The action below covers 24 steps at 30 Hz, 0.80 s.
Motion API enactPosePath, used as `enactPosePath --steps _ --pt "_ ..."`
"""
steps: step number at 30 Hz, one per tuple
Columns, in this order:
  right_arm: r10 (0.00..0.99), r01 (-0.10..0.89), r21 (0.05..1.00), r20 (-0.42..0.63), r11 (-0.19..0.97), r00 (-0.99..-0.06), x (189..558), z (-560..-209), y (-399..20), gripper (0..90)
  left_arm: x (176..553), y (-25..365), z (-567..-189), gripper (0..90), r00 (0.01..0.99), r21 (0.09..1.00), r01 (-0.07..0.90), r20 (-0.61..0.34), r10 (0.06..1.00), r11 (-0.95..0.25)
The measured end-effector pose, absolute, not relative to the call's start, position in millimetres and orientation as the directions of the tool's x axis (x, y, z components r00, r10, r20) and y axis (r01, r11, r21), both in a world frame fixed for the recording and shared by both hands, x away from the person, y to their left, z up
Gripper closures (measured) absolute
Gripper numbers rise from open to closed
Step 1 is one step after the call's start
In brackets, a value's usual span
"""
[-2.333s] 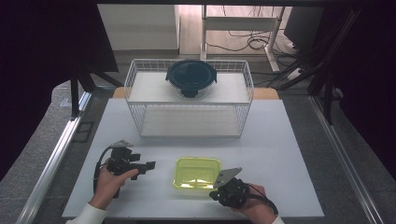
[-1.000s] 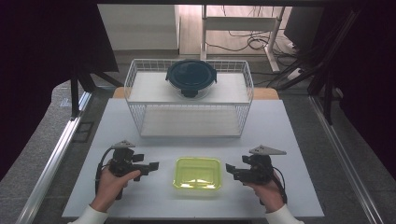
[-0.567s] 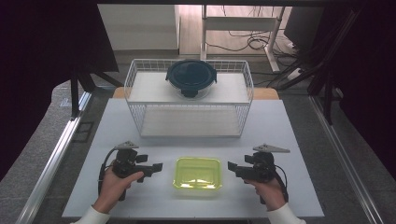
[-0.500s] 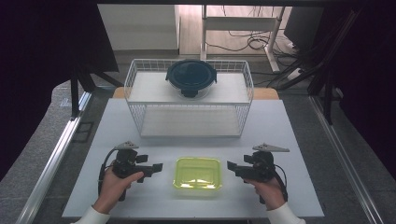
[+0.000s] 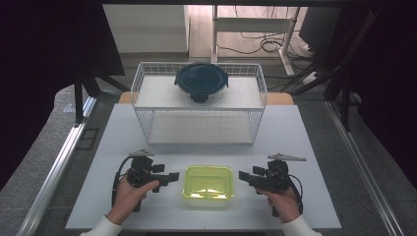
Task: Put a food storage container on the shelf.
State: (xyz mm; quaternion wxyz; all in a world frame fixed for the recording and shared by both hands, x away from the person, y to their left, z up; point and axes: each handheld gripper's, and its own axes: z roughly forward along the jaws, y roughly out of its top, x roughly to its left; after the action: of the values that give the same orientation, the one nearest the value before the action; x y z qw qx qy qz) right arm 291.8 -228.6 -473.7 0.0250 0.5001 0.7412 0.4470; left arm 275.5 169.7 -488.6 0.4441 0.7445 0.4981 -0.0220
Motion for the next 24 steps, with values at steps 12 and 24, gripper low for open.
enactPosePath --steps 12,24 --pt "0.708 0.761 0.635 0.477 0.132 -0.521 290 -489 -217 34.7 286 158 -509 24.9 0.448 0.549 0.834 -0.624 0.64 -0.049" --pt "0.666 0.809 0.574 0.557 0.122 -0.496 294 -504 -204 43.8 287 156 -521 29.4 0.416 0.498 0.866 -0.679 0.606 -0.036"
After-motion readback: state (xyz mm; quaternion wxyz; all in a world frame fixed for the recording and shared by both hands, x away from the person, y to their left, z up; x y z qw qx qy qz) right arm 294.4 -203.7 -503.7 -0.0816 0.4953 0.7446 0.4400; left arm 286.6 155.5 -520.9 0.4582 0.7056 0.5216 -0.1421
